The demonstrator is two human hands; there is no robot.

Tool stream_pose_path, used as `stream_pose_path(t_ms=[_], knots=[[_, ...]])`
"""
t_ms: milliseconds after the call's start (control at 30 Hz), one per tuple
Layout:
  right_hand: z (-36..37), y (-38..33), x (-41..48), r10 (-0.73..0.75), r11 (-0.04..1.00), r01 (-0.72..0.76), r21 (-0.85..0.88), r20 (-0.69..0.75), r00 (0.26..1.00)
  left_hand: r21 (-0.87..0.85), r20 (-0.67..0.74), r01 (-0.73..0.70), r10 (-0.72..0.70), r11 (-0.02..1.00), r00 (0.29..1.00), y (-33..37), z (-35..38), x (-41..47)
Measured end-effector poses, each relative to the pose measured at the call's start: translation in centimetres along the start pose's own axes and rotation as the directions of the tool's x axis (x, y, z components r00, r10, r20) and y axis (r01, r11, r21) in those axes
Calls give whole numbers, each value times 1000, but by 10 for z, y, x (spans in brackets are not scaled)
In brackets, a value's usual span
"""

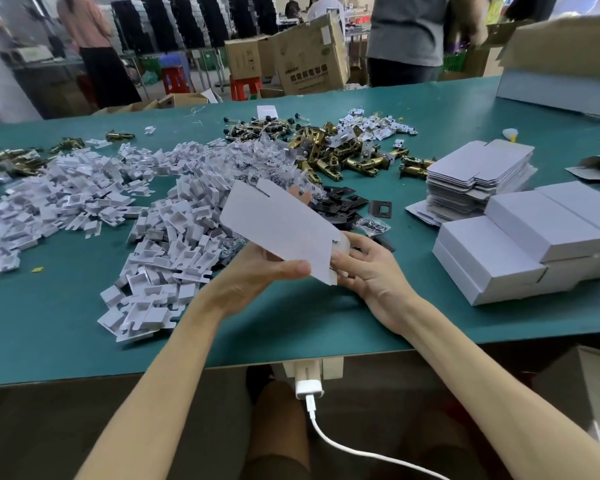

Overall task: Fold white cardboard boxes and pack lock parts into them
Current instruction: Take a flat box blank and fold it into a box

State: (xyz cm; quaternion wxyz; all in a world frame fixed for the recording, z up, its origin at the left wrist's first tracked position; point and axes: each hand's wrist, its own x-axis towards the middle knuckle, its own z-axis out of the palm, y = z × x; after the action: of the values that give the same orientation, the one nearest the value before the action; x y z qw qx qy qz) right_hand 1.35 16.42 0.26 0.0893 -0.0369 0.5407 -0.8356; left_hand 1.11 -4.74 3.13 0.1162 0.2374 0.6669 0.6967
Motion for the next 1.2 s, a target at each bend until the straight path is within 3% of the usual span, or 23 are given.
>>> stream_pose_path(t_ms=[200, 467, 633, 867, 1200], knots=[[-1, 0, -1, -39, 998, 40, -46, 12, 999, -11, -3, 67, -67, 998, 998, -2, 1, 14], [3, 7, 1, -113, 978, 100, -185, -62, 992, -221, -144, 63, -96, 973, 985, -9, 18, 18], [2, 12, 3, -168, 923, 118, -366, -108, 980, -215, -90, 76, -97, 974, 991, -7, 21, 11], [11, 15, 3, -236, 806, 150, -573, -78, 969, -302, -122, 90, -132, 949, 984, -5, 20, 10], [12, 14, -1, -173, 867, 110, -485, -87, 981, -307, -127, 73, -117, 949, 985, 1, 27, 7]])
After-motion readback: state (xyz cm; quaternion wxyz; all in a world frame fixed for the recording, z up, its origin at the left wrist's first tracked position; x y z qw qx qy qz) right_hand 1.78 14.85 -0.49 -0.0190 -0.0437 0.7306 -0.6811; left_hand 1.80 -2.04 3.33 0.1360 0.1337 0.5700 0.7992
